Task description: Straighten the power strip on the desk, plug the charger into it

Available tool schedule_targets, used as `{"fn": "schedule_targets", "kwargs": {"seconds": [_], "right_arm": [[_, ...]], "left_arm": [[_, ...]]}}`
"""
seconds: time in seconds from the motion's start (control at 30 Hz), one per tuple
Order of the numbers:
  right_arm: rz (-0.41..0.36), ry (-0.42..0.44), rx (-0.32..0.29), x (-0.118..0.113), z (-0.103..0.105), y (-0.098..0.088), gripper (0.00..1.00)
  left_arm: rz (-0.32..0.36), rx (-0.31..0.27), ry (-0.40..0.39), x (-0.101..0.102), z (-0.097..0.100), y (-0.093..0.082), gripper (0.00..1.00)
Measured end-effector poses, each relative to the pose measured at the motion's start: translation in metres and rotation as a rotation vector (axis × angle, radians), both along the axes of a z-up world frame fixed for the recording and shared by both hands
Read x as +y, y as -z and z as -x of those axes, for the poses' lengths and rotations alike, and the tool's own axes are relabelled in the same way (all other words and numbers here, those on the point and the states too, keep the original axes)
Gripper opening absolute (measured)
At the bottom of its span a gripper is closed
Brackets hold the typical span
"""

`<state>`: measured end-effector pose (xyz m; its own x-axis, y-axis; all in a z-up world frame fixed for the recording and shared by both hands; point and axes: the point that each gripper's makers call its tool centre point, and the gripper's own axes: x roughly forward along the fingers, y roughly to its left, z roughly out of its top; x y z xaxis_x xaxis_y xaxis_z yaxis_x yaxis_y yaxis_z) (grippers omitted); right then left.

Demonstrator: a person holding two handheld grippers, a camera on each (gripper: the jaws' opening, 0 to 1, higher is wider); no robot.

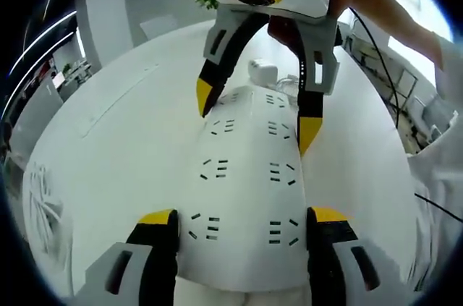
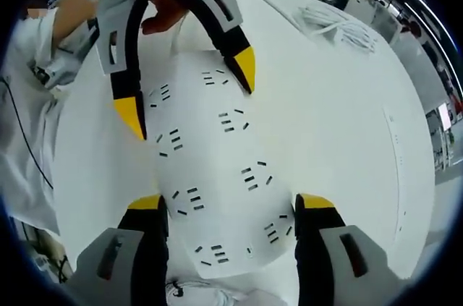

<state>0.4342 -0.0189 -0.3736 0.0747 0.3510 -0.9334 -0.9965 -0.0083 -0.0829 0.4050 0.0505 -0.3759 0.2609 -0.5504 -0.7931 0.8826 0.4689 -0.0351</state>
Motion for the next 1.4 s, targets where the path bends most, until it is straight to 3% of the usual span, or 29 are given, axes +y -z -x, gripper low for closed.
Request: {"fn": "schedule_targets", "kwargs": {"seconds": [0.17,0.27,0.43,0.5,0.63,0.87,1.4], "right_arm": [[0.001,-0.063,0.018,0.0,0.001,-0.004,0.67],[0.047,-0.105,0.004,-0.007,-0.007,-0.011,0.7],[0.139,-0.261,-0.036,-0.015,-0.011,-0.014,0.73],[0.173,-0.319,-0.024,-0.017,-0.006,-0.012,0.7],[0.255,-0.354,-0.026,-0.025,-0.006,-0.002,0.67],[0.262,-0.36,0.008,-0.025,-0.004,0.003,0.64],[0.256,-0.328,0.014,-0.029,-0.002,0.002,0.64]], "left_arm": [[-0.012,0.005,0.004,0.0,0.0,0.0,0.72],[-0.019,0.009,0.007,0.0,0.0,0.0,0.72],[-0.03,0.014,0.01,0.0,0.0,0.0,0.72],[-0.034,0.015,0.011,0.0,0.0,0.0,0.72],[-0.032,0.015,0.01,0.001,0.0,0.0,0.72],[-0.032,0.015,0.011,0.001,0.001,-0.001,0.72],[-0.037,0.018,0.033,0.0,0.002,-0.001,0.72]]}}
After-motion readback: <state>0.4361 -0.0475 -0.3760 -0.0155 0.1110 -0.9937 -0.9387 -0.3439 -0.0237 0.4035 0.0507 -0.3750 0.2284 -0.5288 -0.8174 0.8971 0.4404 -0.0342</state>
